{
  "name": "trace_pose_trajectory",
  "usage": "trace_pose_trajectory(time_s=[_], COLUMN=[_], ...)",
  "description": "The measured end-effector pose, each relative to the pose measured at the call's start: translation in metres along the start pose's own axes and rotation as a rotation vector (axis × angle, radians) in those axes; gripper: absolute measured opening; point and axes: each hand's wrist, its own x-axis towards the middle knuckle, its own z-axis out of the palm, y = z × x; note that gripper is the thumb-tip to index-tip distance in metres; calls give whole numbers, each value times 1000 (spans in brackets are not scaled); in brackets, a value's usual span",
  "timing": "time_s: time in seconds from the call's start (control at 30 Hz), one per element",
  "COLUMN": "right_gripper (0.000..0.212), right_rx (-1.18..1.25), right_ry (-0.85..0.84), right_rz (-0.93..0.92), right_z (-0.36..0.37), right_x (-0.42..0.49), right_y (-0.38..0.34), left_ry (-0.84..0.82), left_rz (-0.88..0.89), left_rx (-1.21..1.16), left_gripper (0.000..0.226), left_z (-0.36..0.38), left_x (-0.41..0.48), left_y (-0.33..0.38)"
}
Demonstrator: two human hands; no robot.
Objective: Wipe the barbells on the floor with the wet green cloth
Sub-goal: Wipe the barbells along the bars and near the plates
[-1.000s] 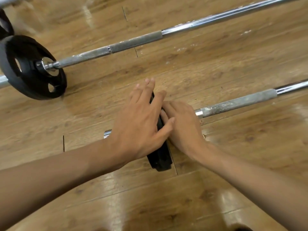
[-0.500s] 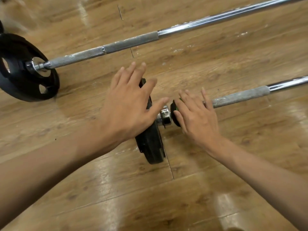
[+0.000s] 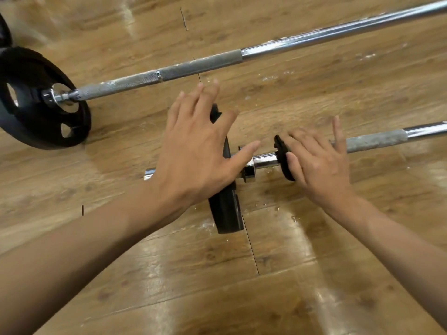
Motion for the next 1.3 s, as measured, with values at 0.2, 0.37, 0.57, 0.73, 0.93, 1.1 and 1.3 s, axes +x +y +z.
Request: trace_pose_trajectory(time_s=[0.2,0.37,0.57,0.73,0.93,1.1,1.3], right_gripper=[43,36,36,49,41,35,38], right_rx=[122,-68,36,9,-100,5,65], right_ry=[58,48,90,53,-14,37,83], right_rz=[141,45,427,118,111,302,174], right_z=[22,16,14,20,-3,-9,-8], right_x=[19,19,34,44,9,-10,-9], right_y=[-63,9,-9,-52,-8,5,-65], left_ry=[109,77,61,74,44,69,-5], left_rz=[92,57,-31,-19,45,52,19], left_rx=[65,61,4,28,70,14,-169], left_gripper=[68,66,74,67,62,56,61], left_z=[17,16,16,17,15,4,-4], left_x=[-5,20,43,24,-21,-52,-33], left_y=[12,-4,0,4,24,31,18])
